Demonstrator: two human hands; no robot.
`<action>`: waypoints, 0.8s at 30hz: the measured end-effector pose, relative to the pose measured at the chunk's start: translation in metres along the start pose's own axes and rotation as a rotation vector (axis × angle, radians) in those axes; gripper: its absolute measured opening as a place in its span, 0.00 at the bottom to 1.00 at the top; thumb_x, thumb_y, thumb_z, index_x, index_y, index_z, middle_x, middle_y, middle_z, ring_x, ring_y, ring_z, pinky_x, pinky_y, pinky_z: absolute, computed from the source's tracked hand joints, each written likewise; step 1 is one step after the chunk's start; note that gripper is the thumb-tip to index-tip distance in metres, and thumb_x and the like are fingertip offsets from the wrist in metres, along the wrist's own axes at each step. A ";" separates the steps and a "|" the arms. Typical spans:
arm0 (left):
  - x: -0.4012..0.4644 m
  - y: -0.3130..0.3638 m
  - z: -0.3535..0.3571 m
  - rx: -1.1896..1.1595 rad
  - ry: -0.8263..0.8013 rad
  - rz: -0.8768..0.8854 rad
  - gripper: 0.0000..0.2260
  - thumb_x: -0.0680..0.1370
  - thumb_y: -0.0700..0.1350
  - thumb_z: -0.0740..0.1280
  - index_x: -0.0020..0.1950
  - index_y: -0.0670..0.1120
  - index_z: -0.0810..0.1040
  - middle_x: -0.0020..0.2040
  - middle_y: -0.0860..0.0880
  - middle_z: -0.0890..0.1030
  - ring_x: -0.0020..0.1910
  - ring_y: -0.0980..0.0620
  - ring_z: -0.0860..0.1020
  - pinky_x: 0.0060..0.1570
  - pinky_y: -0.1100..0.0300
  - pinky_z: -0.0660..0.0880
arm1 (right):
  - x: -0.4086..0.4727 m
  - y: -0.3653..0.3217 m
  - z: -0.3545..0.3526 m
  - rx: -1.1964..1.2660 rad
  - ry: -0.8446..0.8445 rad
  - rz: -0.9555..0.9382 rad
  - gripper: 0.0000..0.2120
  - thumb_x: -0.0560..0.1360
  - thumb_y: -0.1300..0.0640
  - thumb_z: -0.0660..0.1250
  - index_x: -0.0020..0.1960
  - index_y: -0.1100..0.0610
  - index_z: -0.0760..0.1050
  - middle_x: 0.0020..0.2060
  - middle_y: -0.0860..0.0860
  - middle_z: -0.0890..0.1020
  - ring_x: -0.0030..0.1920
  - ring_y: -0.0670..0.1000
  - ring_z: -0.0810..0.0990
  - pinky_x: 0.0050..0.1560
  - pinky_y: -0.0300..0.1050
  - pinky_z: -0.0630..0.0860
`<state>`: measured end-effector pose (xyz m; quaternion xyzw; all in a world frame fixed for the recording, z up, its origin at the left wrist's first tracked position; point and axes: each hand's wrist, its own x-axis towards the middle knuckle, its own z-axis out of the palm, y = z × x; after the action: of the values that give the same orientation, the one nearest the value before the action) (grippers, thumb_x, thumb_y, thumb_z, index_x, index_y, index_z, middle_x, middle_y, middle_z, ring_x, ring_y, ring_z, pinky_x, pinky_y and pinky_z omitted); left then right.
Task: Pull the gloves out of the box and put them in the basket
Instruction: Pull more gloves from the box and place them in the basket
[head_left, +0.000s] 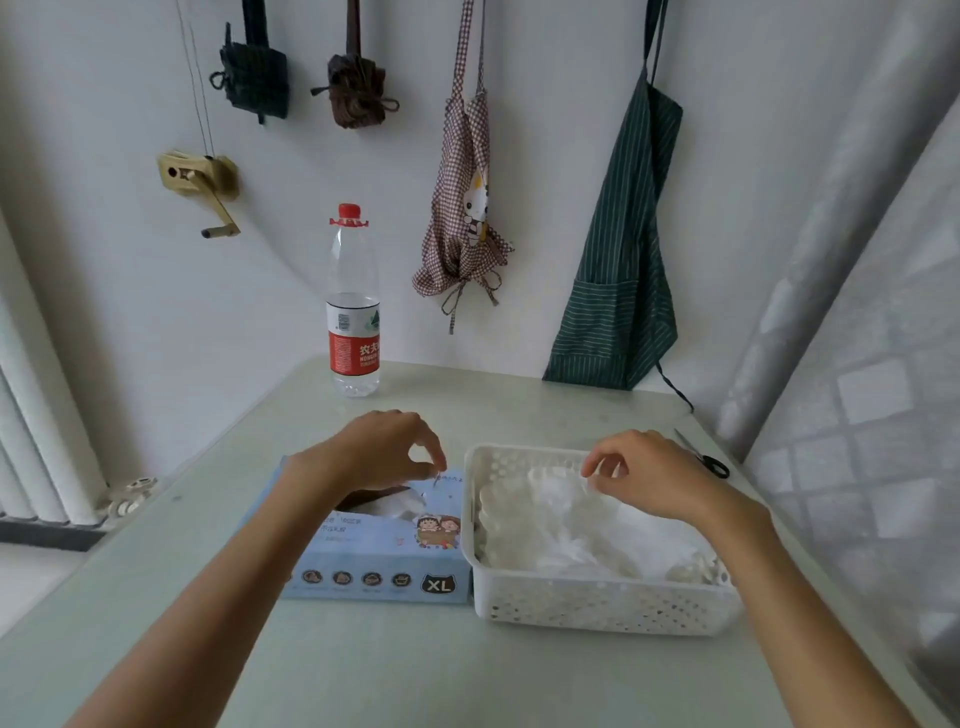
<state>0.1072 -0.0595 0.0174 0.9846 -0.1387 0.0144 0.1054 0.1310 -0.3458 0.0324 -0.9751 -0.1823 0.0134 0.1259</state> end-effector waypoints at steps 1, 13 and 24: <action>-0.007 -0.015 0.000 -0.033 0.033 -0.068 0.08 0.78 0.48 0.66 0.56 0.55 0.80 0.62 0.55 0.78 0.59 0.54 0.75 0.60 0.60 0.70 | 0.003 -0.017 0.007 0.036 0.009 -0.044 0.04 0.76 0.51 0.66 0.49 0.46 0.79 0.43 0.41 0.79 0.46 0.44 0.78 0.41 0.38 0.71; -0.060 -0.105 0.024 -0.157 -0.249 -0.312 0.56 0.52 0.80 0.57 0.76 0.57 0.54 0.77 0.56 0.53 0.76 0.54 0.51 0.73 0.53 0.52 | 0.053 -0.140 0.084 -0.049 0.140 -0.435 0.06 0.76 0.53 0.68 0.51 0.45 0.81 0.39 0.42 0.71 0.46 0.46 0.68 0.45 0.39 0.62; -0.056 -0.105 0.027 -0.121 -0.260 -0.299 0.46 0.66 0.69 0.68 0.77 0.56 0.49 0.77 0.56 0.50 0.76 0.54 0.48 0.74 0.50 0.52 | 0.081 -0.154 0.089 0.039 -0.127 -0.374 0.05 0.74 0.52 0.68 0.47 0.48 0.82 0.38 0.43 0.79 0.37 0.44 0.75 0.38 0.40 0.70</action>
<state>0.0820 0.0482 -0.0338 0.9797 -0.0040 -0.1371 0.1464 0.1456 -0.1562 -0.0132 -0.9187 -0.3677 0.0546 0.1335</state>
